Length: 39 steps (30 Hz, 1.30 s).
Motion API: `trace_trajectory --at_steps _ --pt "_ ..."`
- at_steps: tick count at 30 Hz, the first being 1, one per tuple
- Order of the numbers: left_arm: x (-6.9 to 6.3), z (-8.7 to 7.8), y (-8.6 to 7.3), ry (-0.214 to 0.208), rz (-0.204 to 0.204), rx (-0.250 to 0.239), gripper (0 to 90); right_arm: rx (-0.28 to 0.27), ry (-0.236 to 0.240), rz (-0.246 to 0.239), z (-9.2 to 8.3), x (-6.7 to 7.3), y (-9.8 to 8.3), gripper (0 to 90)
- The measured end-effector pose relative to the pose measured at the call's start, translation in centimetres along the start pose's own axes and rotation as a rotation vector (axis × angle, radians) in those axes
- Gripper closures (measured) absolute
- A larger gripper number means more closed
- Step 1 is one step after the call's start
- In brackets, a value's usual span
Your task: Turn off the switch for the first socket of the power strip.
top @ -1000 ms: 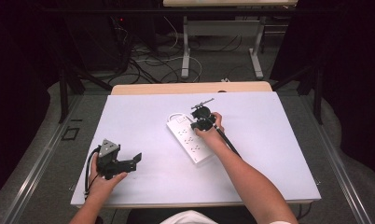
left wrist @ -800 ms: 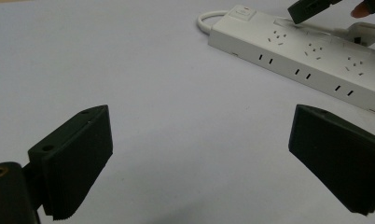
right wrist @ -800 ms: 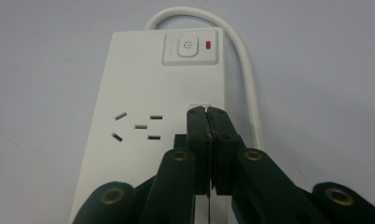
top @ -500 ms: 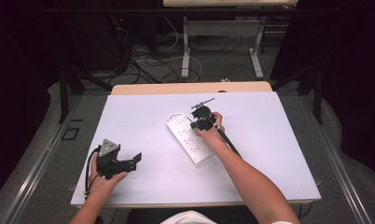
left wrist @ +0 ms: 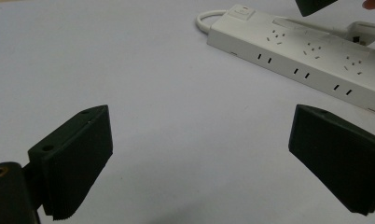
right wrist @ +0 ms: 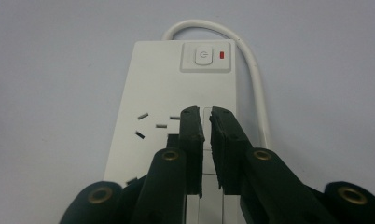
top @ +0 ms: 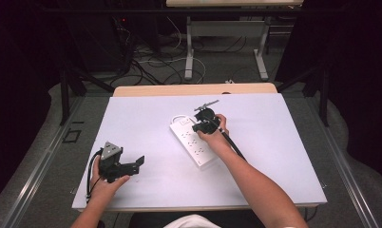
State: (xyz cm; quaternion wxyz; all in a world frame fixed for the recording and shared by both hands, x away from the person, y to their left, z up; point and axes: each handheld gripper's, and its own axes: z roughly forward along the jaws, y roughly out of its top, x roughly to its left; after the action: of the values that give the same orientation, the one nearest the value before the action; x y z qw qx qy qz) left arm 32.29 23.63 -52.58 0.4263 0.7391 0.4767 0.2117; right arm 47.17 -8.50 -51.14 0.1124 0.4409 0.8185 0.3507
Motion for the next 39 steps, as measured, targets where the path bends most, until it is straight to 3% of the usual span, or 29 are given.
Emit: trace_trajectory --at_steps 8,12,13,16,24,25,26,32,33,34,35,37,38,39 --pt "0.0 -0.1 0.0 0.001 0.001 -0.002 6.1 -0.023 0.008 -0.019 -0.6 0.3 0.0 78.5" --pt "-0.1 -0.1 0.0 -0.002 0.004 0.0 6.1 -0.002 0.008 -0.017 -1.1 0.4 0.1 75.0" --pt "-0.1 -0.1 0.0 -0.003 0.004 0.001 6.1 -0.029 0.014 -0.017 -1.1 0.4 0.0 74.3" --pt "-0.1 -0.1 0.0 -0.004 0.006 0.001 6.1 -0.034 0.021 -0.014 -1.3 0.4 0.0 71.2" --pt "0.0 -0.1 0.0 -0.005 0.008 0.0 6.1 0.004 0.041 -0.023 -1.8 0.7 -0.2 58.3" --pt "0.0 -0.1 0.0 -0.005 0.007 0.0 6.1 -0.012 0.046 -0.03 -1.7 0.7 -0.3 57.0" --pt "0.0 -0.1 0.0 -0.005 0.008 0.001 6.1 0.011 0.036 -0.039 -1.9 0.8 -0.2 55.8" --pt "0.0 -0.1 0.0 -0.004 0.007 0.003 6.1 0.005 0.049 -0.042 -2.4 1.0 -0.5 51.8" --pt "0.0 -0.1 0.0 -0.004 0.008 0.003 6.1 0.032 0.043 -0.055 -2.7 1.0 -0.5 50.7" --pt "0.0 -0.1 0.0 -0.004 0.008 0.003 6.1 0.005 0.045 -0.058 -2.7 1.1 -0.7 49.3" --pt "0.0 -0.1 0.0 -0.004 0.007 0.002 6.1 0.023 0.043 -0.061 -2.9 1.1 -0.7 47.5" --pt "0.0 -0.1 0.0 -0.004 0.008 0.003 6.1 -0.009 0.047 -0.061 -3.0 1.2 -1.0 44.0" --pt "0.0 -0.1 0.0 -0.003 0.007 0.003 6.1 0.033 0.042 -0.066 -3.3 1.2 -0.9 42.6" --pt "0.0 -0.1 0.0 -0.003 0.006 0.003 6.1 0.03 0.04 -0.073 -3.5 1.2 -1.1 41.0"
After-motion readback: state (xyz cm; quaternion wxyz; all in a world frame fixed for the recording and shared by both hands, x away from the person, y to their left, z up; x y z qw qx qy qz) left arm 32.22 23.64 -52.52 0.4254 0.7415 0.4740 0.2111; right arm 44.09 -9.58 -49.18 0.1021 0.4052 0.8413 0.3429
